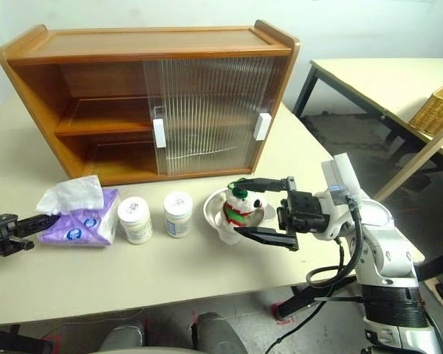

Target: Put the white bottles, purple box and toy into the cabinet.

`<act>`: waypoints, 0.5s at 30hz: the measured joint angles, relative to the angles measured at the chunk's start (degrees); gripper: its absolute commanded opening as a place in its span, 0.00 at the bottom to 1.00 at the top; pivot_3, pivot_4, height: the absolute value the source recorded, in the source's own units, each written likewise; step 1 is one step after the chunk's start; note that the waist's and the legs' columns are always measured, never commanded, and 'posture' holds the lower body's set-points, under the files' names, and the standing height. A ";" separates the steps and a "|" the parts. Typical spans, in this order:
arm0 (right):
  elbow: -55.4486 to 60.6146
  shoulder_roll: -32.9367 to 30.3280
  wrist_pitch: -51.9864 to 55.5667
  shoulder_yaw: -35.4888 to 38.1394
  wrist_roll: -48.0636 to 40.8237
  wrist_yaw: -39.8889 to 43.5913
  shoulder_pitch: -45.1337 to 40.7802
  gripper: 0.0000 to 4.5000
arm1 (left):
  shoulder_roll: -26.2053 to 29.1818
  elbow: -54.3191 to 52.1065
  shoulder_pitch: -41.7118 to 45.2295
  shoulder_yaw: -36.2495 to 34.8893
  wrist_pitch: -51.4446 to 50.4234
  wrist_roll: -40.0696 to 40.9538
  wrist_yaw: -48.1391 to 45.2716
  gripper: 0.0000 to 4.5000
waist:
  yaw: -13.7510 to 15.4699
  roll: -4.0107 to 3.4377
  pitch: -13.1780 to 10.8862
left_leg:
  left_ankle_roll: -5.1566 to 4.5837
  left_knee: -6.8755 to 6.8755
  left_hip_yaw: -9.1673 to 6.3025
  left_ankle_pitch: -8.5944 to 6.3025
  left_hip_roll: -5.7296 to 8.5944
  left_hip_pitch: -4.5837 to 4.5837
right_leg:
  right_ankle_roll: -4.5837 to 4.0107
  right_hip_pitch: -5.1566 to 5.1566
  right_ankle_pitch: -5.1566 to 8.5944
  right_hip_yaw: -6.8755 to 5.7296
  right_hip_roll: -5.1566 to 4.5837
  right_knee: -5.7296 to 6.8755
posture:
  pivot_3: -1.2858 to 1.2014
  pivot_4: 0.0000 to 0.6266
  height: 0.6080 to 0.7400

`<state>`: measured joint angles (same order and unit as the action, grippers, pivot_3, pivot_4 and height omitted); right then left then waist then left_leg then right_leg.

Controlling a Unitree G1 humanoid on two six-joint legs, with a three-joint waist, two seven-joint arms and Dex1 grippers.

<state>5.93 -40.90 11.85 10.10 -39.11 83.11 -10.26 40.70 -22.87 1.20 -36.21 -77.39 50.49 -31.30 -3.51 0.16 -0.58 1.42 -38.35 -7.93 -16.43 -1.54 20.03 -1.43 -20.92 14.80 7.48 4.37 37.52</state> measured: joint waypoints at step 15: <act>-0.14 0.15 -0.03 -1.57 0.68 -0.29 -1.54 1.00 | -9.23 -3.11 13.50 -9.07 -10.23 11.80 16.54 0.01 | 0.90 0.36 -0.22 | -0.12 -0.04 0.71 -0.04 0.23 -0.67 | 0.92 0.59 0.44 1.18 -0.02 0.00 | 0.49 0.02 1.00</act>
<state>5.79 -40.75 11.82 8.54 -38.43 82.83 -11.79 31.47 -25.98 14.69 -45.28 -87.62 62.29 -14.76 -2.61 0.52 -0.80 1.30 -38.39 -7.22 -16.47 -1.31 19.36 -0.51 -20.33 15.25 8.66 4.35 37.51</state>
